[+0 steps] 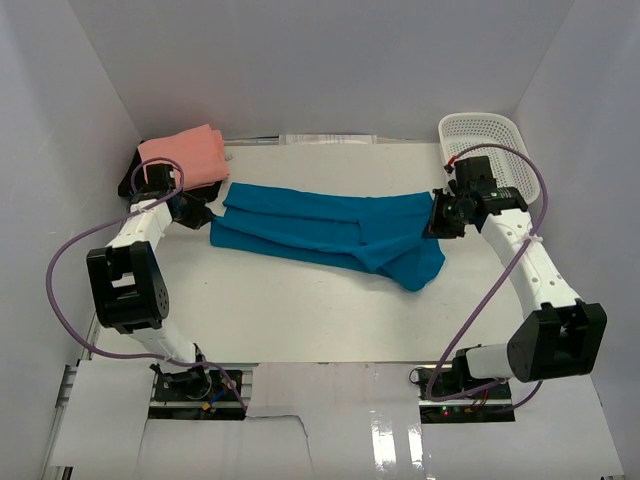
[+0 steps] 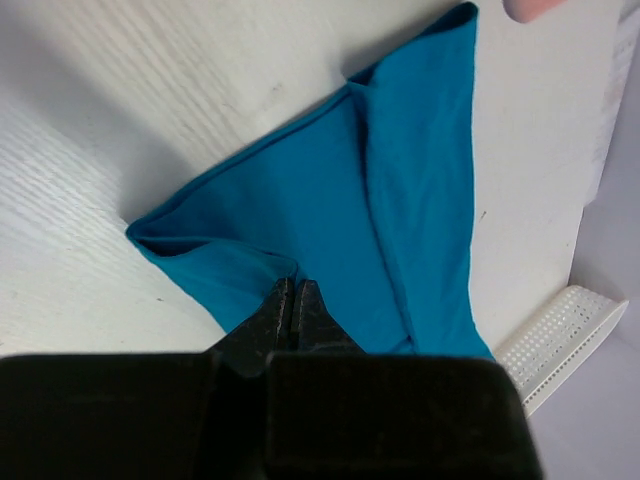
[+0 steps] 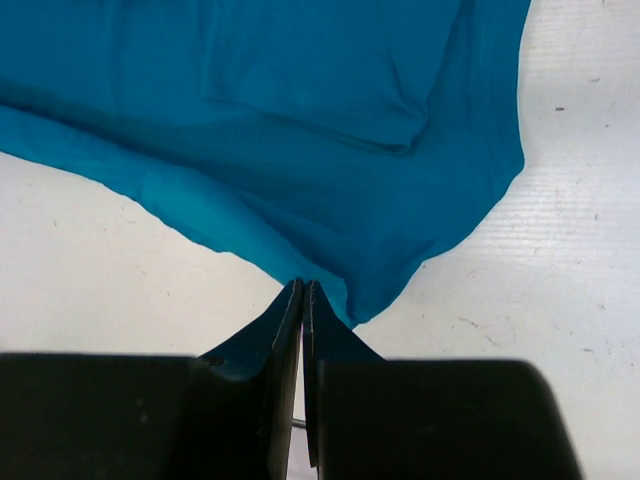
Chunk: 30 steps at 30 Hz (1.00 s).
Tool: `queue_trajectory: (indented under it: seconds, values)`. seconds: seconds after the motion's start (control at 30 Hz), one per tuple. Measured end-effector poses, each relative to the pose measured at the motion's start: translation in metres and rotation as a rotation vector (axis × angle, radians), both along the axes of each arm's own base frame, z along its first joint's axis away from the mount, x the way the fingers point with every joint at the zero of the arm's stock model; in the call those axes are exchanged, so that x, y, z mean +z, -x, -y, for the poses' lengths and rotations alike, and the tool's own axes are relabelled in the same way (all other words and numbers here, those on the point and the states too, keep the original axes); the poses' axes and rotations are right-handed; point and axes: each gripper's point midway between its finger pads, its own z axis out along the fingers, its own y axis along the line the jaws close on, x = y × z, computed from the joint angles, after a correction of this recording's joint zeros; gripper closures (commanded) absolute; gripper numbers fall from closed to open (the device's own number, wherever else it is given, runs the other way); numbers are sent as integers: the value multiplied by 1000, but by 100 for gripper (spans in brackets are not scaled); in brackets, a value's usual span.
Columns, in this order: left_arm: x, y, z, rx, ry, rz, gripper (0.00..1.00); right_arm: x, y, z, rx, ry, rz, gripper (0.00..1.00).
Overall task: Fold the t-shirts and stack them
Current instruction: Fold the other side of the tshirt into a rectangle
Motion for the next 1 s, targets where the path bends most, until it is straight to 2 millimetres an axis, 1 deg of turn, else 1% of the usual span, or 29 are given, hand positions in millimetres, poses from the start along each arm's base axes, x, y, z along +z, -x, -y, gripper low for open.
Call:
queue_trajectory:
  seconds: [0.2, 0.33, 0.47, 0.6, 0.67, 1.0]
  values:
    - [8, -13, 14, -30, -3, 31, 100, -3, -22, 6, -11, 22, -5, 92]
    - [0, -21, 12, -25, -5, 15, 100, -4, -36, 8, -17, 25, -9, 92]
    - [-9, -21, 10, -12, -11, -14, 100, -2, -44, 9, -22, 24, -3, 92]
    - [-9, -27, 7, -1, -16, -14, 100, 4, -55, 8, -26, 23, 13, 92]
    - [-8, -31, 7, 5, -16, -10, 100, 3, -61, 8, -29, 25, 14, 92]
    - [-17, -49, 4, 19, -7, -30, 100, -21, -73, 17, -69, 42, -46, 92]
